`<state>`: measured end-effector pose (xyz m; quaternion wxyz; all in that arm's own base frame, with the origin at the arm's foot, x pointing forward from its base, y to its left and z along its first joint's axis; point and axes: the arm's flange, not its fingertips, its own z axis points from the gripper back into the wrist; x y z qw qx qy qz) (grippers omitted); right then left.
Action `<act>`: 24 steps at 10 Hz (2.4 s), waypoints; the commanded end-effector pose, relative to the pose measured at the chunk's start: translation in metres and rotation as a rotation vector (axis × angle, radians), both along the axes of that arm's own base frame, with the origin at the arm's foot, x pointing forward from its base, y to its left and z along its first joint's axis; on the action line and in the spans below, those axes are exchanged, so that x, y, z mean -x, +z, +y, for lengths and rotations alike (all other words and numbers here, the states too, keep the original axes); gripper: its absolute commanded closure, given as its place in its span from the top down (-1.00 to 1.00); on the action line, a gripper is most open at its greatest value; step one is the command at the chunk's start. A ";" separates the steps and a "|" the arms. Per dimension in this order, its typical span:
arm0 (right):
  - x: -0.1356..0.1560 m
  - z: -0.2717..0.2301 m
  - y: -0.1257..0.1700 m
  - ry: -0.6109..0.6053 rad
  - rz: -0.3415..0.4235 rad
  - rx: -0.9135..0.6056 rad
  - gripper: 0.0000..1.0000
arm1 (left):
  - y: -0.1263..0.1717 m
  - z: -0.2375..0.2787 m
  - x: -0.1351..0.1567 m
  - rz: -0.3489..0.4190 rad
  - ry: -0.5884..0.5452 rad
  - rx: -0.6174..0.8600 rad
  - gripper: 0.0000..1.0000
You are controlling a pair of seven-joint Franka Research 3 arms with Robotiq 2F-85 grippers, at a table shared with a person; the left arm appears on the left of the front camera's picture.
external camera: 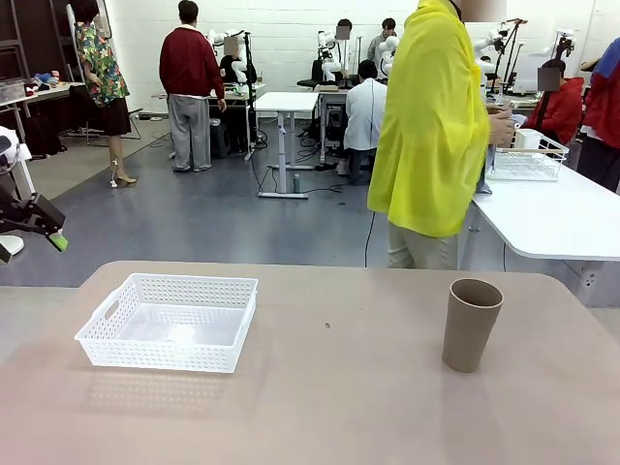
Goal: Clean and organize the cups into the basket.
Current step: Pick up the Organizing basket and move it to the center of the table, then pick up the Reusable plastic cup from the right side of the table and place it inside the Organizing basket.
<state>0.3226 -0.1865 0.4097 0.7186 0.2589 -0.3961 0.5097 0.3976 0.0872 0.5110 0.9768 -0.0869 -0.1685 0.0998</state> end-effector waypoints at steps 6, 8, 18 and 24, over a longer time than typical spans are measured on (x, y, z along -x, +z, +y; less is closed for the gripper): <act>-0.028 0.034 -0.012 0.105 -0.102 0.076 1.00 | -0.011 0.004 -0.058 0.105 -0.035 0.047 1.00; -0.042 0.040 -0.025 0.098 -0.124 0.063 1.00 | -0.032 -0.005 -0.077 0.150 -0.081 0.051 1.00; -0.110 0.091 -0.085 0.215 -0.088 0.002 1.00 | -0.130 -0.043 -0.084 0.308 -0.247 0.015 1.00; -0.114 0.096 -0.088 0.198 -0.067 -0.032 1.00 | -0.136 -0.057 -0.080 0.321 -0.276 0.003 1.00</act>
